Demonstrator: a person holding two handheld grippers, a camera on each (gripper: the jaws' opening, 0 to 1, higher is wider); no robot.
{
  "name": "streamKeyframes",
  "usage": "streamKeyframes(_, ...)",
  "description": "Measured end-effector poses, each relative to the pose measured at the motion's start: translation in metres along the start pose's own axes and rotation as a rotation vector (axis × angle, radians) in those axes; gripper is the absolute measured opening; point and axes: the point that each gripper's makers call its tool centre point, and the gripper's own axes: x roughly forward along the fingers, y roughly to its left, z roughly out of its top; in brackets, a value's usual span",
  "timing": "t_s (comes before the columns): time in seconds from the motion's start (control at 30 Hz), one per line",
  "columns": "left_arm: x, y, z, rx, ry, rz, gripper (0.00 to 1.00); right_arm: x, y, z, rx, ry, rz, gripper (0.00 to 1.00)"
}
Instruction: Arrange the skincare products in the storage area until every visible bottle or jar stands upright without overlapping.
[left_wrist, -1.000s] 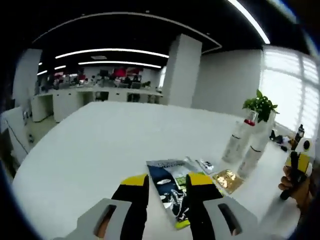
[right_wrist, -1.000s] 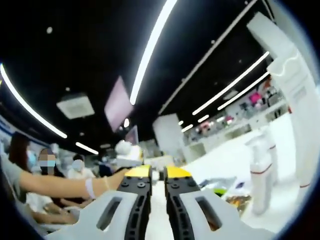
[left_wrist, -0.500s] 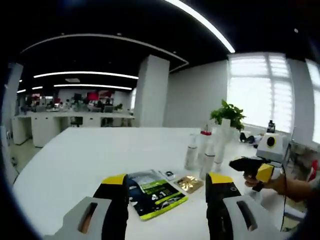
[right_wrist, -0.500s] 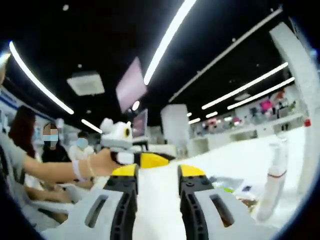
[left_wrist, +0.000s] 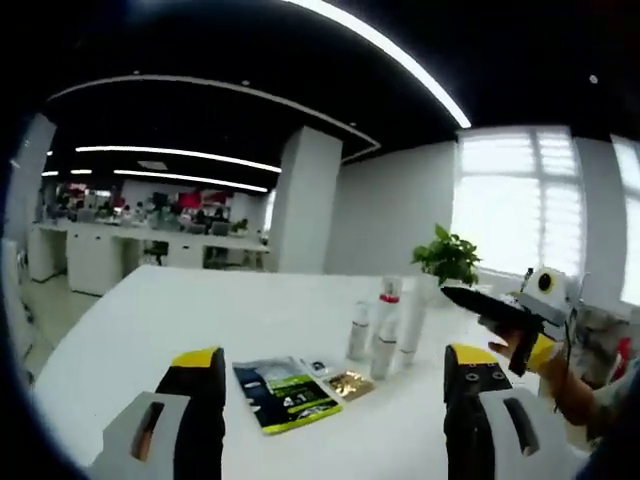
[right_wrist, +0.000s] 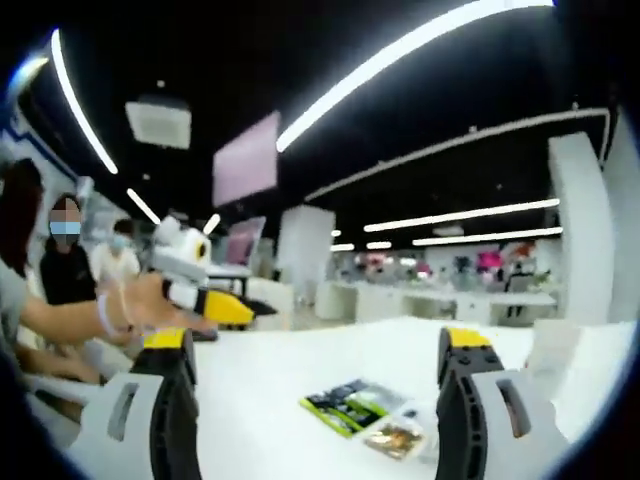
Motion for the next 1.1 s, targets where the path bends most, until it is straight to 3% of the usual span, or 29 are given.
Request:
streamKeyframes(0.07,-0.006,-0.001,-0.001,0.044,0.022,0.010,0.99,-0.010,-0.005,-0.002,0.004,0.061,-0.060,1.00)
streamKeyframes(0.1,-0.011,-0.003,-0.002,0.068,0.029,0.023,1.00,-0.018,-0.006,-0.007,-0.002,0.122,-0.085,1.00)
streamKeyframes(0.23,-0.024,-0.006,-0.001,0.081,0.033,0.035,1.00,-0.042,-0.001,-0.017,-0.044,0.247,-0.110,1.00)
streamKeyframes(0.47,-0.054,-0.003,-0.010,0.030,-0.039,0.023,1.00,-0.094,-0.015,-0.010,0.002,0.216,-0.269,1.00)
streamKeyframes(0.6,-0.072,0.005,-0.026,0.031,-0.003,0.023,1.00,-0.127,-0.030,0.001,0.029,0.171,-0.370,1.00)
streamKeyframes(0.7,-0.087,0.009,-0.035,0.038,-0.017,0.039,1.00,-0.153,-0.032,0.006,0.032,0.139,-0.429,1.00)
streamKeyframes(0.8,-0.097,0.011,-0.037,0.036,-0.048,0.045,1.00,-0.166,-0.029,0.002,0.005,0.151,-0.435,1.00)
streamKeyframes(0.9,-0.107,0.013,-0.043,0.038,-0.082,0.065,1.00,-0.181,-0.025,-0.019,0.032,0.217,-0.439,1.00)
streamKeyframes(1.0,-0.109,0.018,-0.051,0.035,-0.037,0.079,1.00,-0.189,-0.025,-0.032,0.060,0.271,-0.451,1.00)
streamKeyframes(1.1,-0.113,0.020,-0.049,0.070,-0.044,0.094,1.00,-0.191,-0.025,-0.035,0.057,0.268,-0.456,1.00)
